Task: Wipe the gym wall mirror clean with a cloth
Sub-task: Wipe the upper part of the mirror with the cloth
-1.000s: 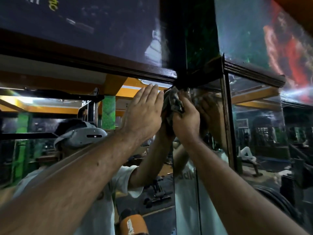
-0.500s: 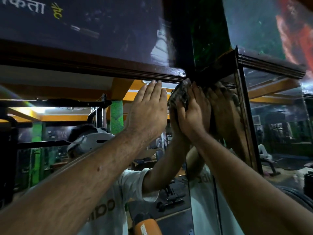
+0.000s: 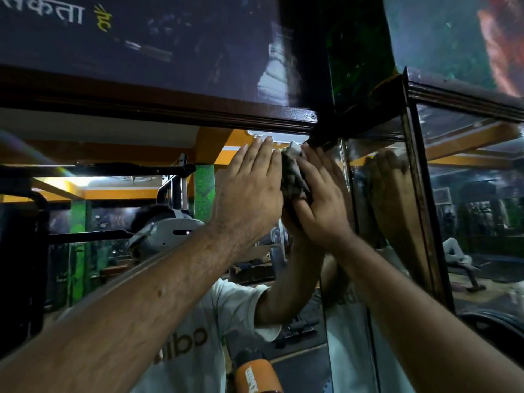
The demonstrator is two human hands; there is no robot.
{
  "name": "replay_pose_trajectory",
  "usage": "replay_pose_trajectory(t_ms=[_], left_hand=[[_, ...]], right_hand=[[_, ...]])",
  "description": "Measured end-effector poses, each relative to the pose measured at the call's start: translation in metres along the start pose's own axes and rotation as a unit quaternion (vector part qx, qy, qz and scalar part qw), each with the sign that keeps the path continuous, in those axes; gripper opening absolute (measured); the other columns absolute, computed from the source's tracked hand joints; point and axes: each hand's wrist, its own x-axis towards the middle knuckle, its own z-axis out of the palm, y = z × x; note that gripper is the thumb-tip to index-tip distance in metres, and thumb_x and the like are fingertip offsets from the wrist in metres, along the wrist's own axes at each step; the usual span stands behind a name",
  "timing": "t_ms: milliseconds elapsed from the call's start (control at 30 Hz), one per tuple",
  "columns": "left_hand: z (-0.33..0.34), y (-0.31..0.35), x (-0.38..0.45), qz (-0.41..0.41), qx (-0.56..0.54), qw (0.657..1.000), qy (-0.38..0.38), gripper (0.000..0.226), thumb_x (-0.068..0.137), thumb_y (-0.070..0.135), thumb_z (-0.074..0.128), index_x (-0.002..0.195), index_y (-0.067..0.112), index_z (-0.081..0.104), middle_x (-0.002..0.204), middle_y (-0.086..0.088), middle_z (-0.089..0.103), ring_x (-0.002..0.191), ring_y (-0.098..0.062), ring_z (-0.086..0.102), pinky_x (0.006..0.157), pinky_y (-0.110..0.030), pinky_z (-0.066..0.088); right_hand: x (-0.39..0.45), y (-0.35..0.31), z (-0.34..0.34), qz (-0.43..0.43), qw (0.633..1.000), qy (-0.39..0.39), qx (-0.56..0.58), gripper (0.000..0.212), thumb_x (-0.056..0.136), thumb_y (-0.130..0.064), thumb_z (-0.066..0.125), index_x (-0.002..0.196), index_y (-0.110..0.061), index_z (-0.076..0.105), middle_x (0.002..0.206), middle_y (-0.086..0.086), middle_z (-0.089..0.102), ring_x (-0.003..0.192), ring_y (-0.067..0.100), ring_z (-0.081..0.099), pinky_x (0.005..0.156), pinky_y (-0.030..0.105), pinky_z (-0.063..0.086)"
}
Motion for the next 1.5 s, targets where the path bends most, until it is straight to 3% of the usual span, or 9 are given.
replay_pose_trajectory(t_ms=[200, 300, 367, 433, 533, 700, 800, 1133, 1500], left_hand=[[-0.003, 0.001, -0.011, -0.022, 0.015, 1.000, -0.007, 0.061, 0.101, 0.034, 0.034, 0.152, 0.001, 0.035, 0.163, -0.019, 0.028, 0.153, -0.031, 0.023, 0.126, -0.046, 0.015], [0.000, -0.001, -0.010, -0.022, 0.015, 1.000, -0.013, 0.061, 0.100, 0.033, 0.030, 0.151, 0.001, 0.038, 0.162, -0.020, 0.029, 0.153, -0.031, 0.023, 0.126, -0.046, 0.014], [0.001, -0.001, -0.010, -0.016, 0.010, 1.000, -0.009, 0.060, 0.100, 0.033, 0.031, 0.149, 0.000, 0.042, 0.161, -0.021, 0.032, 0.151, -0.032, 0.026, 0.125, -0.046, 0.014], [0.000, -0.001, -0.011, -0.017, 0.014, 1.000, -0.005, 0.060, 0.099, 0.032, 0.033, 0.147, 0.000, 0.045, 0.159, -0.021, 0.034, 0.150, -0.033, 0.029, 0.124, -0.046, 0.015], [-0.002, -0.002, -0.010, -0.015, 0.013, 1.000, -0.013, 0.060, 0.099, 0.032, 0.031, 0.147, 0.000, 0.045, 0.159, -0.022, 0.035, 0.150, -0.033, 0.029, 0.124, -0.046, 0.015], [-0.009, -0.009, -0.009, -0.006, -0.002, 0.999, -0.034, 0.062, 0.097, 0.033, 0.029, 0.148, 0.002, 0.043, 0.160, -0.019, 0.033, 0.151, -0.032, 0.028, 0.125, -0.046, 0.016], [-0.011, -0.014, -0.012, -0.005, -0.004, 1.000, -0.030, 0.056, 0.099, 0.030, 0.041, 0.148, 0.003, 0.043, 0.160, -0.019, 0.033, 0.151, -0.032, 0.026, 0.125, -0.048, 0.017], [-0.021, -0.028, -0.015, -0.043, -0.013, 0.999, -0.027, 0.059, 0.097, 0.024, 0.041, 0.153, 0.005, 0.037, 0.164, -0.016, 0.027, 0.154, -0.029, 0.018, 0.127, -0.047, 0.011], [-0.027, -0.039, -0.017, -0.031, -0.015, 0.998, -0.045, 0.058, 0.099, 0.024, 0.044, 0.154, 0.005, 0.035, 0.165, -0.014, 0.024, 0.155, -0.028, 0.016, 0.127, -0.045, 0.010]], right_hand=[[-0.002, -0.012, -0.008, 0.063, 0.997, -0.034, -0.041, 0.083, 0.095, -0.040, 0.052, 0.166, -0.013, 0.019, 0.171, 0.010, 0.021, 0.156, -0.001, 0.005, 0.128, 0.023, 0.000], [-0.005, -0.005, -0.006, 0.081, 0.994, -0.054, -0.054, 0.070, 0.098, -0.052, 0.050, 0.160, -0.025, 0.033, 0.163, 0.007, 0.041, 0.152, 0.022, 0.036, 0.125, 0.042, 0.030], [-0.005, -0.001, -0.003, 0.133, 0.990, -0.001, 0.055, 0.057, 0.104, -0.027, 0.059, 0.154, -0.008, 0.039, 0.147, 0.015, 0.058, 0.133, 0.024, 0.057, 0.110, 0.025, 0.048], [-0.005, 0.000, 0.002, 0.150, 0.983, 0.040, 0.097, 0.055, 0.103, -0.006, 0.057, 0.153, 0.002, 0.037, 0.150, 0.023, 0.053, 0.138, 0.026, 0.051, 0.109, 0.004, 0.034], [0.004, -0.004, 0.008, 0.136, 0.988, 0.054, -0.054, 0.070, 0.096, -0.022, 0.057, 0.161, -0.014, 0.033, 0.169, 0.015, 0.031, 0.158, 0.030, 0.023, 0.129, 0.026, 0.007], [-0.004, 0.003, 0.007, -0.029, 0.999, -0.014, -0.042, 0.060, 0.097, -0.032, 0.055, 0.153, -0.012, 0.049, 0.162, 0.003, 0.039, 0.155, 0.017, 0.028, 0.130, 0.024, 0.010], [0.009, 0.010, -0.001, 0.092, 0.988, 0.061, 0.109, 0.044, 0.097, 0.000, 0.059, 0.140, 0.006, 0.057, 0.139, 0.013, 0.062, 0.131, 0.001, 0.053, 0.115, 0.042, 0.042], [0.019, -0.002, 0.003, 0.059, 0.997, -0.011, -0.055, 0.078, 0.098, -0.067, 0.033, 0.164, -0.026, 0.028, 0.175, 0.003, 0.014, 0.162, 0.019, 0.004, 0.124, 0.024, -0.013], [0.024, -0.009, 0.011, 0.048, 0.983, 0.035, -0.174, 0.057, 0.108, -0.042, 0.027, 0.162, -0.026, 0.034, 0.173, 0.002, 0.023, 0.162, 0.024, 0.012, 0.129, 0.051, 0.007]])
